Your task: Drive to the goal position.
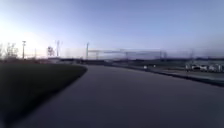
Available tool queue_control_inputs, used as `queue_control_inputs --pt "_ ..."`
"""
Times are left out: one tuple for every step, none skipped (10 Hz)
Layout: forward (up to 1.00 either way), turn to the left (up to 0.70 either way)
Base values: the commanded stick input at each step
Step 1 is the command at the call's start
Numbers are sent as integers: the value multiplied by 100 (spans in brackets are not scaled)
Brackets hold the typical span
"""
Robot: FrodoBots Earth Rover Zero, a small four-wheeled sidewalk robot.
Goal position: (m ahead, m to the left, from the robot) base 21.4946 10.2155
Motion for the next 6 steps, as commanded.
queue_control_inputs --pt "100 1" --pt "100 1" --pt "100 1" --pt "100 2" --pt "100 2" --pt "100 2"
